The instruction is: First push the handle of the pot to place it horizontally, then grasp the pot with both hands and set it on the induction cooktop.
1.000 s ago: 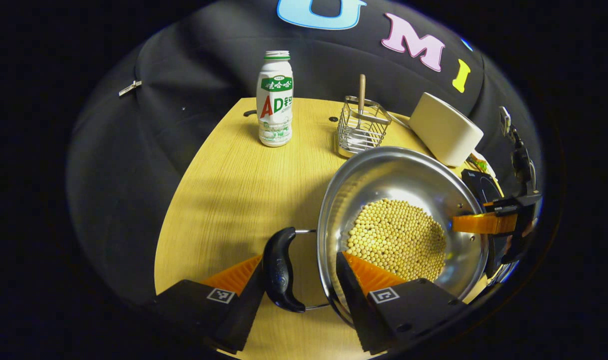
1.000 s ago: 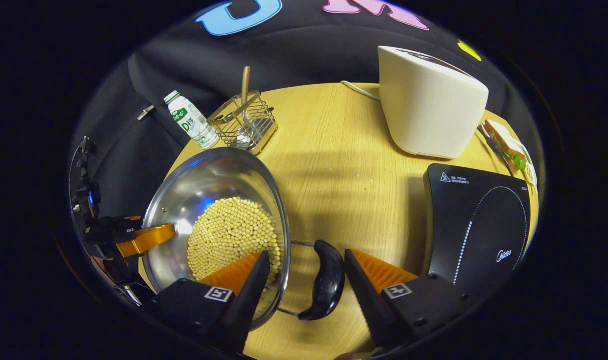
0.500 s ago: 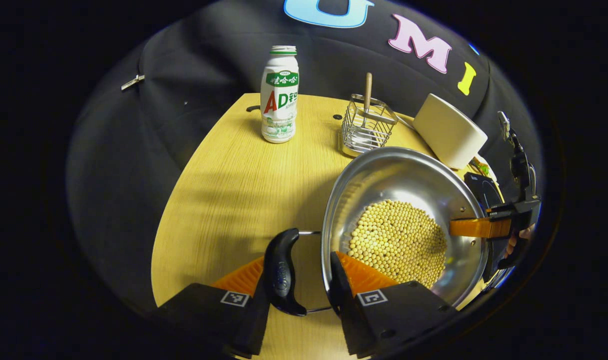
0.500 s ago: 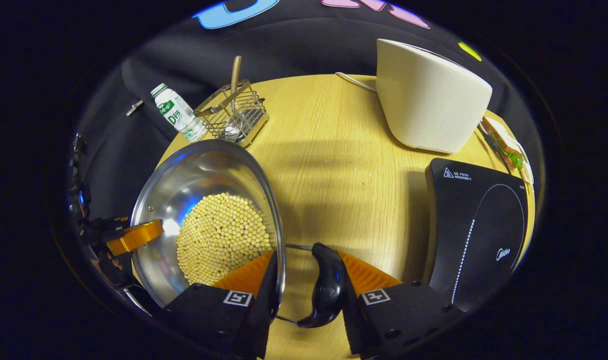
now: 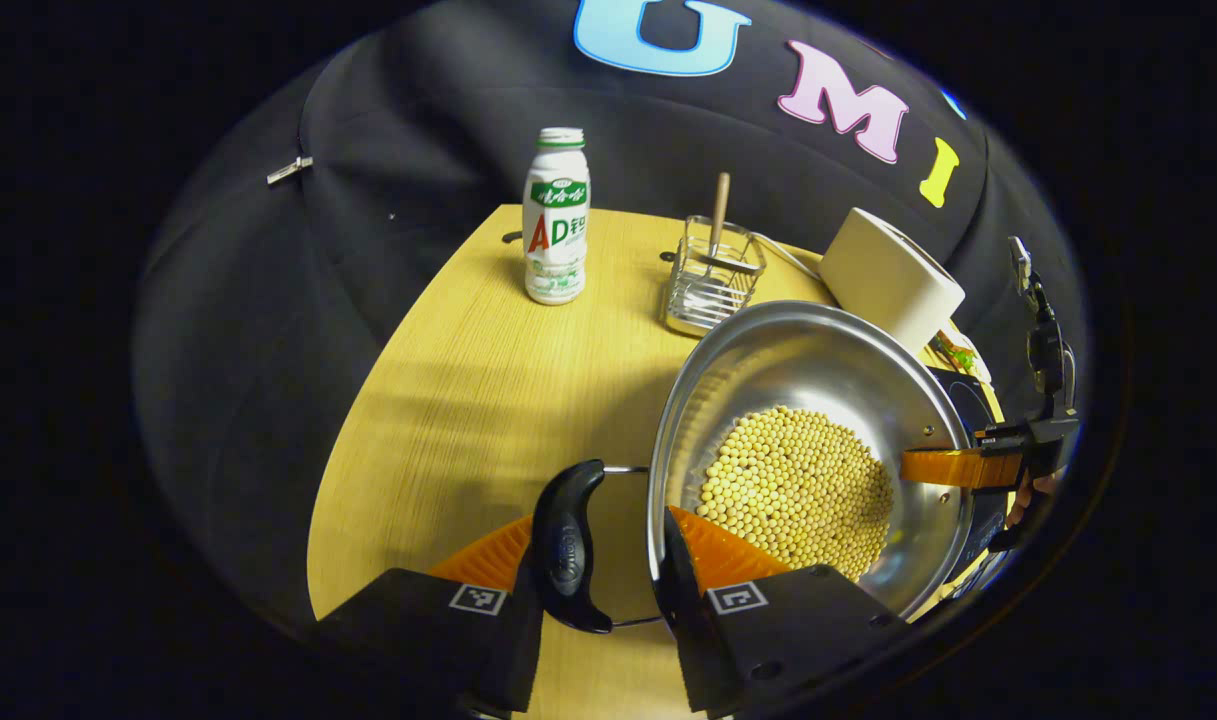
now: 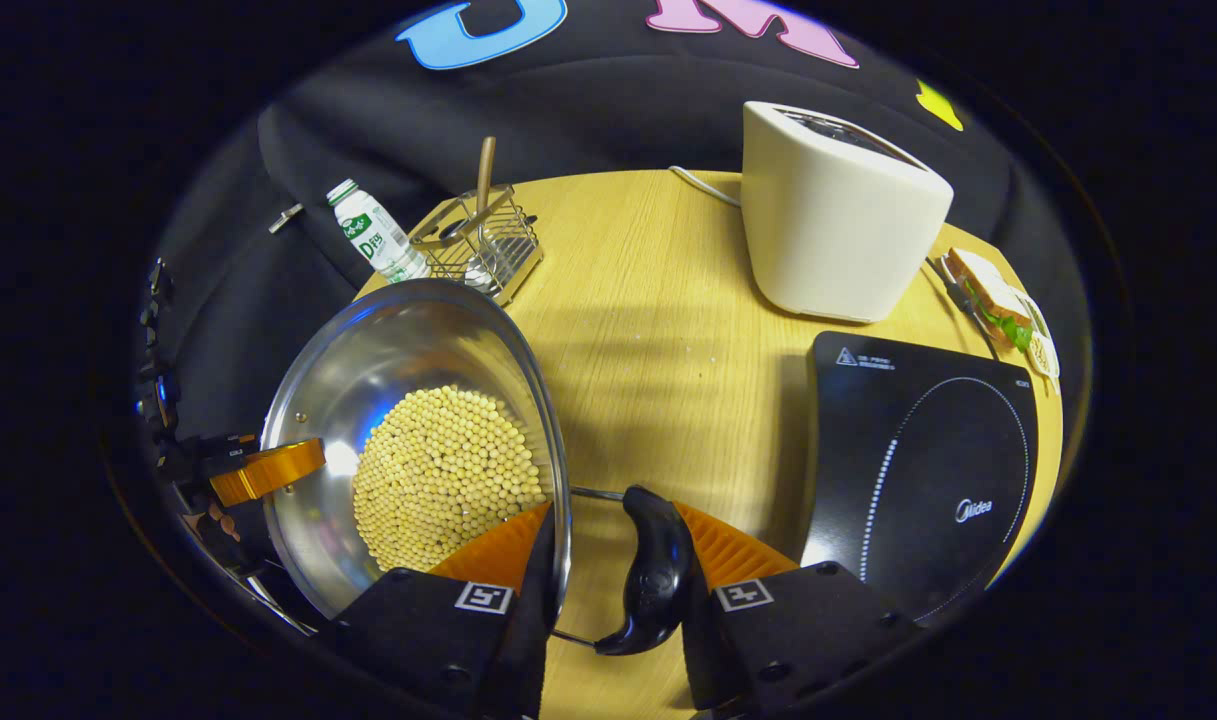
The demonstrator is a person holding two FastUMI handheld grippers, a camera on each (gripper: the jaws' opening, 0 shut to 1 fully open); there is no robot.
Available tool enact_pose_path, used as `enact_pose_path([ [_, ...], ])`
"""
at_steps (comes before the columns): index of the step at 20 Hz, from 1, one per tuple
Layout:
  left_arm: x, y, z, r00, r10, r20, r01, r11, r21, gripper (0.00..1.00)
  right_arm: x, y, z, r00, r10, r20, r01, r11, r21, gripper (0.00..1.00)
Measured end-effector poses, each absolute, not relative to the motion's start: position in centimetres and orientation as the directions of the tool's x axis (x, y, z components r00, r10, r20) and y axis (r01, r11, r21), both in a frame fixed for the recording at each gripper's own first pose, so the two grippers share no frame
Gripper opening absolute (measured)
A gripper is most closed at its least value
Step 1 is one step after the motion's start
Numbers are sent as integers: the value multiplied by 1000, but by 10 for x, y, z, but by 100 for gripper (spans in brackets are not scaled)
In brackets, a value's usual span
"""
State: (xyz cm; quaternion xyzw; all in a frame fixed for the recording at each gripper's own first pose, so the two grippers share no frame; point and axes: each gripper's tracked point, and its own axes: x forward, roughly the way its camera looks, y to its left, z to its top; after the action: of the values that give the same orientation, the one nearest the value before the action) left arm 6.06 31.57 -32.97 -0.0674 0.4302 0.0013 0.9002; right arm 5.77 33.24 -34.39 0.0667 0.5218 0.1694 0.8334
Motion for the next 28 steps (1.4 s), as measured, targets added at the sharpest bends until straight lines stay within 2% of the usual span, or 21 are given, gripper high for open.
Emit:
enact_pose_path([
  [3, 54, 290, -312, 645, -57, -762, -60, 990, -124, 58, 55, 307, -327, 430, 352, -832, -208, 935, 288, 58],
  [4, 53, 281, -307, 650, -60, -758, -60, 990, -129, 58, 52, 298, -322, 431, 351, -831, -205, 935, 288, 54],
  [5, 50, 271, -304, 648, -67, -759, -58, 989, -138, 58, 48, 287, -319, 429, 348, -833, -203, 936, 287, 58],
  [11, 37, 210, -287, 643, -90, -761, -50, 986, -159, 58, 32, 224, -305, 413, 335, -847, -185, 941, 282, 58],
  [12, 36, 199, -284, 644, -92, -760, -46, 986, -158, 58, 31, 213, -303, 409, 334, -849, -179, 942, 284, 54],
  [13, 37, 189, -281, 643, -94, -760, -41, 987, -158, 58, 31, 201, -301, 411, 333, -848, -175, 942, 285, 58],
  [28, 81, 27, -283, 612, -173, -772, 53, 983, -178, 58, 47, 40, -315, 393, 271, -878, -65, 961, 268, 58],
])
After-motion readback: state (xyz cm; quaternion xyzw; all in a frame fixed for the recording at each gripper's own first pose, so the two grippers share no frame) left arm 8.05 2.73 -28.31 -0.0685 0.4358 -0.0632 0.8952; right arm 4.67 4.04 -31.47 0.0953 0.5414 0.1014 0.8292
